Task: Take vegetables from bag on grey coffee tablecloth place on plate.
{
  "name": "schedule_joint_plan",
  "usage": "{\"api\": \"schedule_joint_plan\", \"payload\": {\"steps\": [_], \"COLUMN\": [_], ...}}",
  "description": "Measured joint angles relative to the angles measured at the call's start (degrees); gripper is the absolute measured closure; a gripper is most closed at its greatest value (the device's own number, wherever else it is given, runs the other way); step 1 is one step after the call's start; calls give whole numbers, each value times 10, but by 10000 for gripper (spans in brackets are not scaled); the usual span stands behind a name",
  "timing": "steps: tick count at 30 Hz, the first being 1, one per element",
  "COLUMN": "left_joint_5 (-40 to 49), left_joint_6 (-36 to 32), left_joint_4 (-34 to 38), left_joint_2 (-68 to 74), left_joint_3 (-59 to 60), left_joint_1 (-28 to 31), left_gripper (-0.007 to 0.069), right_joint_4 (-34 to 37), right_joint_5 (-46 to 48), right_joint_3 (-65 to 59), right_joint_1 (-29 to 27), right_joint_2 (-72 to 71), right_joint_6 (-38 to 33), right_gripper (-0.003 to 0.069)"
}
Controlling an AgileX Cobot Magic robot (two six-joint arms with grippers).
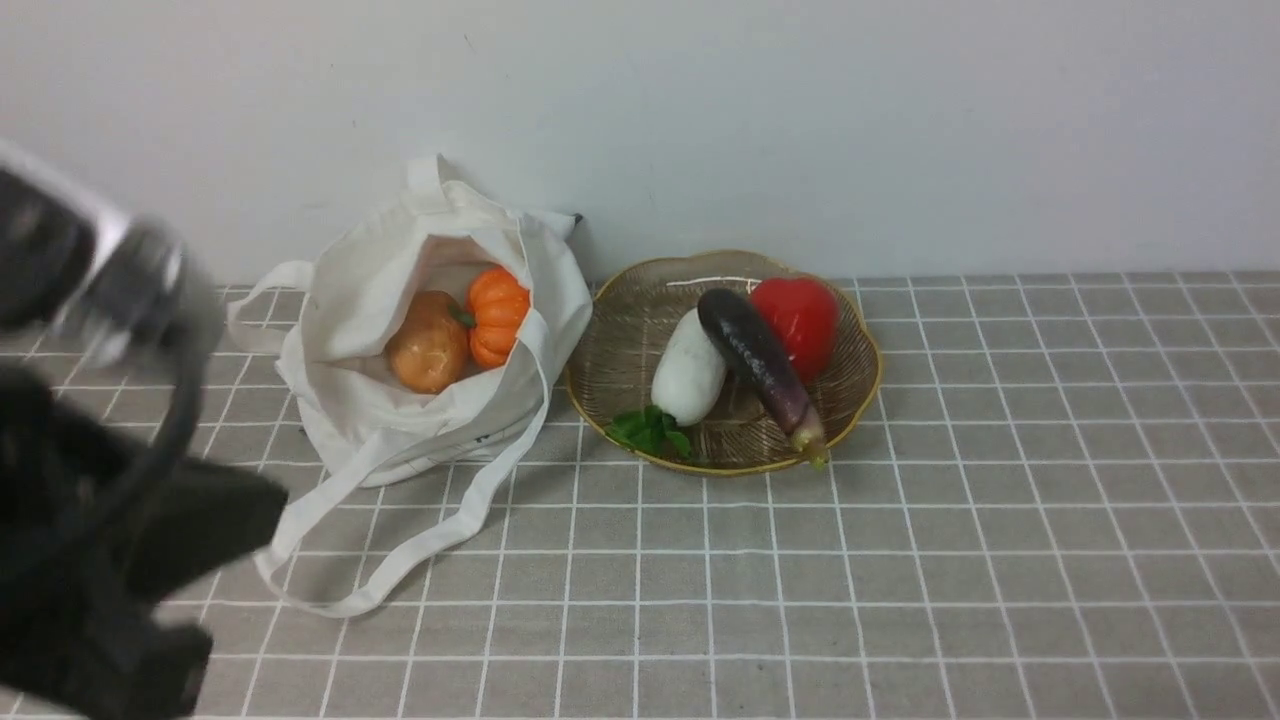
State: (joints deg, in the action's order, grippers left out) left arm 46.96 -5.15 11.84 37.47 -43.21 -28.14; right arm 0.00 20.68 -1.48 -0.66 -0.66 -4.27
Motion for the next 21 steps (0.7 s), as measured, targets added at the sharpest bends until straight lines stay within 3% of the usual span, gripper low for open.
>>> {"api": "schedule_joint_plan", "payload": {"steps": [2, 6, 10, 21], "left_joint_5": [-44, -219, -288, -308], "left_joint_6": [0, -1, -2, -10], "left_joint_4": [8, 19, 23, 25], "left_joint_2": [-37, -181, -249, -312], "left_joint_3": [52, 229, 296, 396], "left_joint_1": [0, 0, 0, 0], "left_gripper": [629, 629, 629, 629], "right_joint_4": [0, 0, 0, 0], "right_joint_5": [0, 0, 0, 0], "right_joint_3": [0, 0, 0, 0], "right_joint_1": [0, 0, 0, 0], "right_joint_2": [0, 0, 0, 0], "right_joint_6": [0, 0, 0, 0], "right_gripper": [673, 673, 673, 673]}}
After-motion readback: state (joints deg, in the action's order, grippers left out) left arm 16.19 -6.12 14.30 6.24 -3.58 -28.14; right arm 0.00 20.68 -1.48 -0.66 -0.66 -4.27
